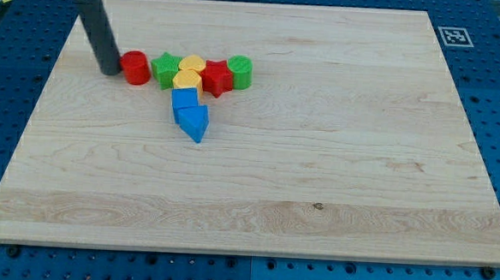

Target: Point your arm to the yellow hexagon

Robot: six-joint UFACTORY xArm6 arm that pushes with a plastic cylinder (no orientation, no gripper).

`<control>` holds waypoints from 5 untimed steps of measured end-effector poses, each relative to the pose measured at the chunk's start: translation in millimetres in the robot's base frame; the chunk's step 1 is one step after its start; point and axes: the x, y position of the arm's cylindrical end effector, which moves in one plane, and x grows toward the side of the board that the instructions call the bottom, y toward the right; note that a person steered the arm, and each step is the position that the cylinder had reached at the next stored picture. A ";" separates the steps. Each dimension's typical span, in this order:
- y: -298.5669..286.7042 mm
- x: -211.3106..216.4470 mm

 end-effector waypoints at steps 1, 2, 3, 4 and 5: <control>8.1 0.0; 6.2 -0.9; -10.6 -12.3; -33.9 -45.8; -32.1 -82.6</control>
